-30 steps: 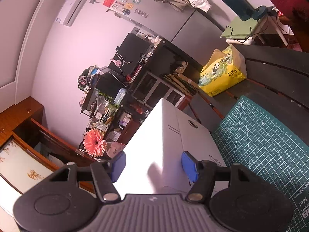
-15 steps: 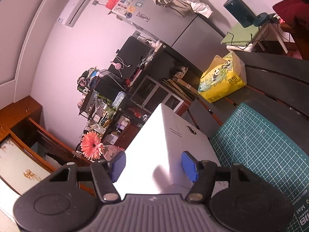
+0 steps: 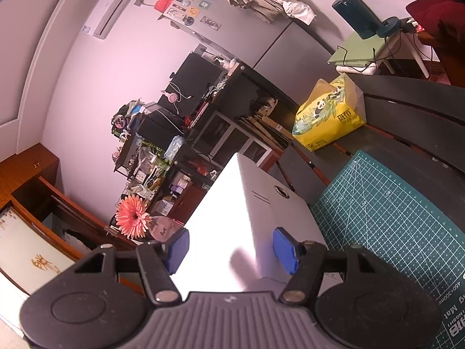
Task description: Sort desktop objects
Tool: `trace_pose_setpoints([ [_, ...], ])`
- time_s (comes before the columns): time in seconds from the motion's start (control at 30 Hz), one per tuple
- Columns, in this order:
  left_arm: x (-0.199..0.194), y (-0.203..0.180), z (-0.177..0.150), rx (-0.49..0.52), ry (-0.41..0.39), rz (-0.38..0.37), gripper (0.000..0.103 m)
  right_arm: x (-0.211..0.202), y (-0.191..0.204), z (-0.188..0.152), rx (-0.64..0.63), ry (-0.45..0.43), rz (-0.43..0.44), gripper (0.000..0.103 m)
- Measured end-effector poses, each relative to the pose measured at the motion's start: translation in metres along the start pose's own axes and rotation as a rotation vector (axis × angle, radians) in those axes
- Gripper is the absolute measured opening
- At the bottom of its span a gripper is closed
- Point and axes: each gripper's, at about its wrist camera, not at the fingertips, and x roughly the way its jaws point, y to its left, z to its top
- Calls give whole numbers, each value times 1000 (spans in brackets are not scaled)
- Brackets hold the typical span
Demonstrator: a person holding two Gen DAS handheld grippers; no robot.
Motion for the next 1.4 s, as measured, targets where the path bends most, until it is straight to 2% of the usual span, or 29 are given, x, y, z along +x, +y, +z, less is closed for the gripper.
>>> trace_pose_setpoints([
  [0.27, 2, 4, 1, -20, 10, 5, 81, -1, 0, -1, -15, -2, -19, 64],
  [0.43, 1, 2, 0, 2, 8, 9, 81, -11, 8, 3, -94, -53, -77, 63],
  [0.5, 2, 2, 1, -1, 9, 9, 81, -14, 10, 3, -121, -64, -99, 60],
  [0.67, 2, 2, 0, 10, 11, 36, 81, -11, 15, 1, -171, -29, -137, 38],
  [0.73, 2, 2, 0, 14, 12, 38, 81, -10, 18, 0, -187, -16, -148, 35],
  [0.93, 5, 1, -1, 31, 21, 59, 80, -8, 18, -4, -192, 8, -183, 34],
  [1.4, 8, 0, -4, 67, 38, 92, 78, -7, 9, -7, -141, 25, -183, 35],
])
